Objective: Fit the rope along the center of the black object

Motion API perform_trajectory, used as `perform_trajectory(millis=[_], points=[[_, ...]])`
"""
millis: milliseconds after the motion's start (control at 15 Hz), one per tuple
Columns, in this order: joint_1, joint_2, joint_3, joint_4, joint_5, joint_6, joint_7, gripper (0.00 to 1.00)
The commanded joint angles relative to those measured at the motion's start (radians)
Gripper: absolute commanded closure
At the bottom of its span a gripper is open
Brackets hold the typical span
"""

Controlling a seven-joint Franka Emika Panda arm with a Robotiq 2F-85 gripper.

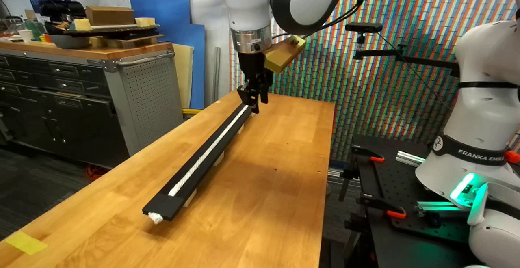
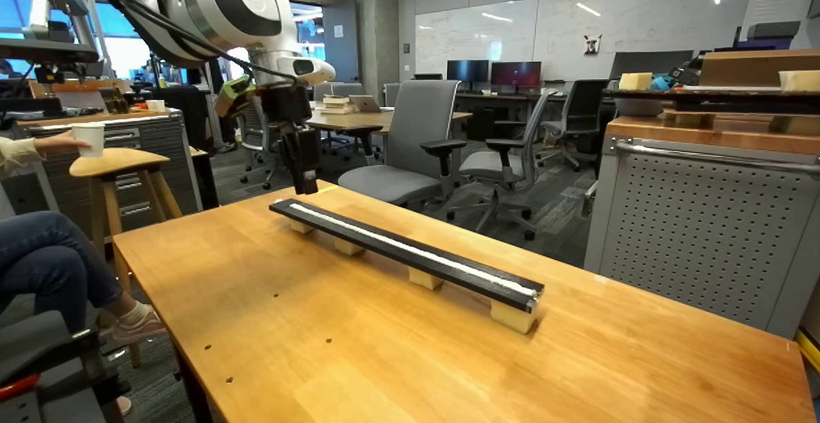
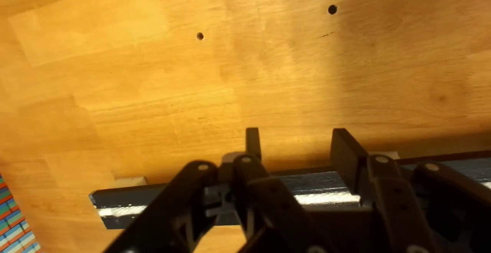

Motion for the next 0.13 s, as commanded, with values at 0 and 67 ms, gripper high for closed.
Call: perform_trajectory(millis=[0,67], points=[[-0.033,-0.001,0.032,0.000,-0.004,-0.003,0.000,0.47],[-0.033,-0.001,0.032,0.000,-0.004,-0.003,-0.001,0.47]])
